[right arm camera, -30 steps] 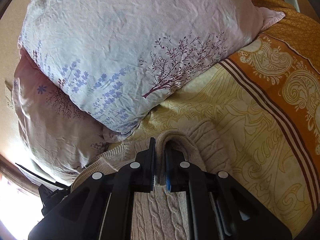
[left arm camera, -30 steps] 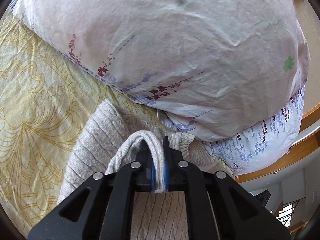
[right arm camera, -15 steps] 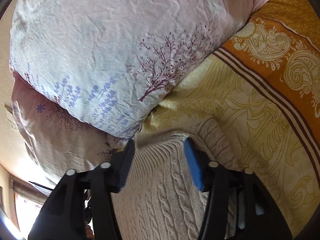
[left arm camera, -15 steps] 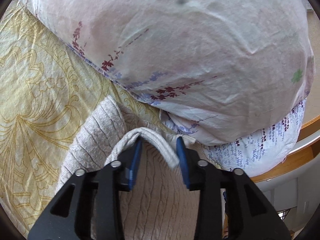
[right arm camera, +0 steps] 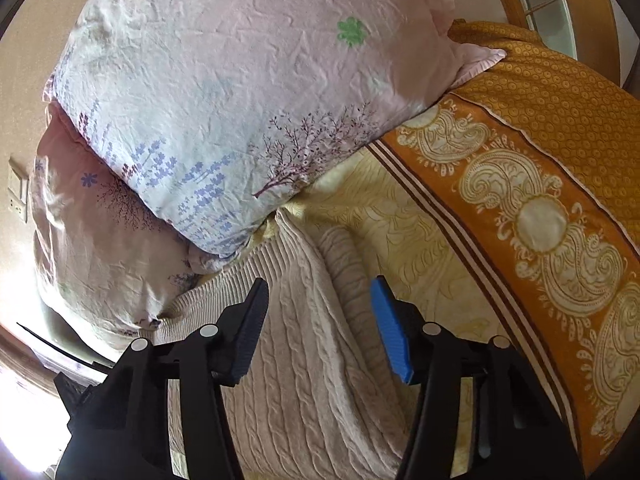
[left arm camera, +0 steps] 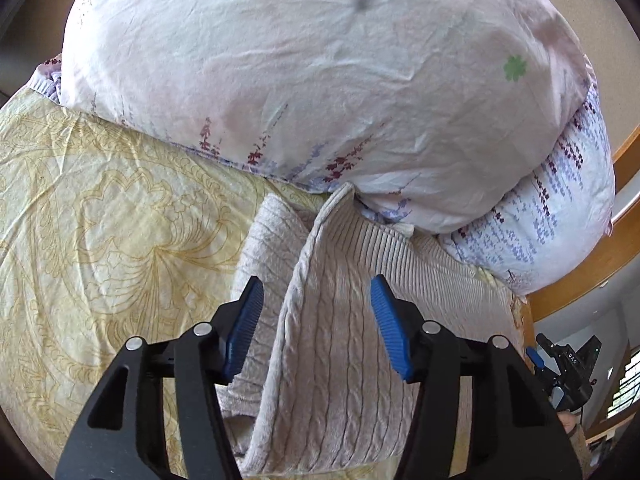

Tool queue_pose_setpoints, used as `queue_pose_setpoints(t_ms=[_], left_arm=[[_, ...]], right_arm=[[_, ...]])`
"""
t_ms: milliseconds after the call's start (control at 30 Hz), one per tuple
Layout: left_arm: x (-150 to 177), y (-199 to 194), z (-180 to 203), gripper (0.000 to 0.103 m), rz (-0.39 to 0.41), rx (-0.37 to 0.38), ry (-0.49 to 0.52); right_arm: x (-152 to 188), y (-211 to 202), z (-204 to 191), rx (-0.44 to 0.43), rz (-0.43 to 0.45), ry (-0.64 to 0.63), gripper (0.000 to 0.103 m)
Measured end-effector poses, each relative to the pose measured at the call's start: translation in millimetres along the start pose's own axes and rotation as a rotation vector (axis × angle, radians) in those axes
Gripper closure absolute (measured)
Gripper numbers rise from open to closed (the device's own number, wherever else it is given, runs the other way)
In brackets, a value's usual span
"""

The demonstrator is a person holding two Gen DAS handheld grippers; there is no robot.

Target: Fold small clothes

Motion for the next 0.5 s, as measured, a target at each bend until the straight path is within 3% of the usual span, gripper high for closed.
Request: queue_pose_setpoints(t_ms=[267,400,500], left_arm=[[27.8,20.1,-1.7,0.058,-0.075,-0.05,0.051],[30.1,24.8,-0.6,0.061,-0.077,-0.07,0.072],[28.6,27.8,-5.0,0.083,-0.08,-0.088,0.062]], right_arm=[[30.7,4.4,-5.2,0.051,-0.091,-0.085,0.058],[36.0,6.4,-2.7,0.077,-0.115,-0.095,0.072],[37.5,4.2,-2.1,0.067,-0.121,-0.08,0.089]])
Point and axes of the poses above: each gripper's, at about its wrist camera, not at the fingertips, and y roughly the way its jaws point, z to its right, x to its underside, the point moved 10 cm from there along y, roughly the way its jaws point, and after that the axes turned 9 degrees about -y, right-handed, at the moved point
